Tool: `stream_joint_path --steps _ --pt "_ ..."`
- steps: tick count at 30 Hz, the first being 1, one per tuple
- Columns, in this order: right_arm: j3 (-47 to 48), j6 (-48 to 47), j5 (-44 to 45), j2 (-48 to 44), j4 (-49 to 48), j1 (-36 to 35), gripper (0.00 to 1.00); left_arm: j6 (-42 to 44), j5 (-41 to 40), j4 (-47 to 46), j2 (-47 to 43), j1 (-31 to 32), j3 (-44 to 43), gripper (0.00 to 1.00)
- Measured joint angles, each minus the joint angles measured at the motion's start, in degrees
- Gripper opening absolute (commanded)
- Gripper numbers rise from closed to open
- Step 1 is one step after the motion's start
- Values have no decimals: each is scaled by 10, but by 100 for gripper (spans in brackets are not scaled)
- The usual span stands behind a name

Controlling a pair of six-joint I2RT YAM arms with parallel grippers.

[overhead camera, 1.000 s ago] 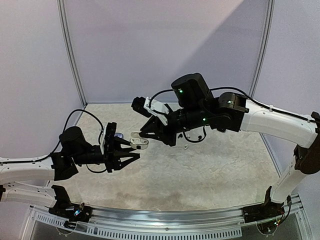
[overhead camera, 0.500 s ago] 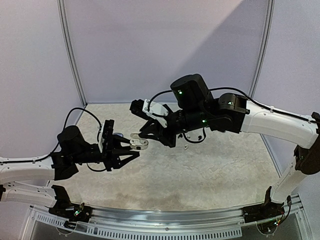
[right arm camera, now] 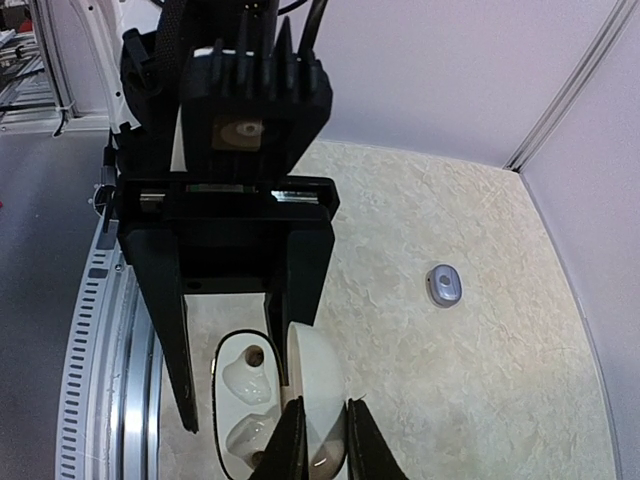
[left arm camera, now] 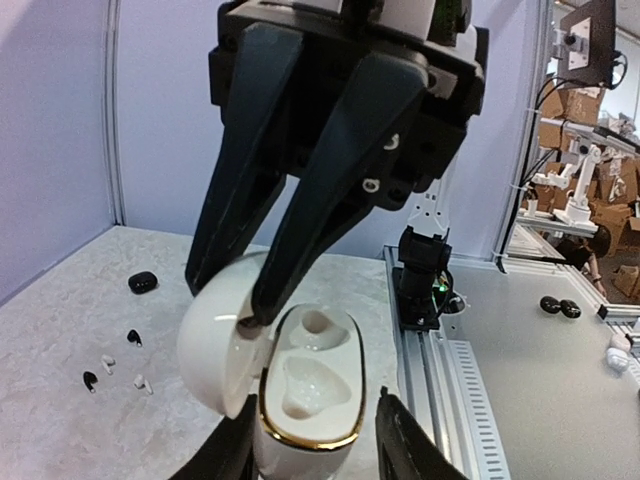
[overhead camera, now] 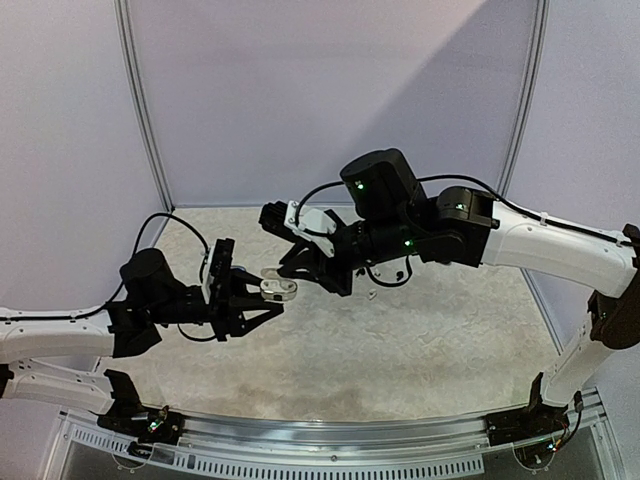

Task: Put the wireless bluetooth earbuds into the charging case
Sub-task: Pass from the right arm to the left

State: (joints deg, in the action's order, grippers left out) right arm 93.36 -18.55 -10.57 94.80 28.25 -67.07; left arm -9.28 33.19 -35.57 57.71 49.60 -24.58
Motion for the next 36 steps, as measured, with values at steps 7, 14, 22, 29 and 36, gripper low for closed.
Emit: stream_joint_path --steps 7,14,22,29,36 --pt "0 0 -1 0 -2 0 0 -14 3 -3 1 0 -4 7" --pt "0 -6 -2 0 -2 0 14 -12 9 -2 2 -2 -4 0" --pt "0 20 1 0 -9 5 29 65 9 -4 10 -2 -4 0" --pt "0 63 -33 1 -8 20 32 154 15 -10 16 -2 -4 0" --pt "0 87 -70 2 -4 29 48 94 -9 -13 19 -2 1 0"
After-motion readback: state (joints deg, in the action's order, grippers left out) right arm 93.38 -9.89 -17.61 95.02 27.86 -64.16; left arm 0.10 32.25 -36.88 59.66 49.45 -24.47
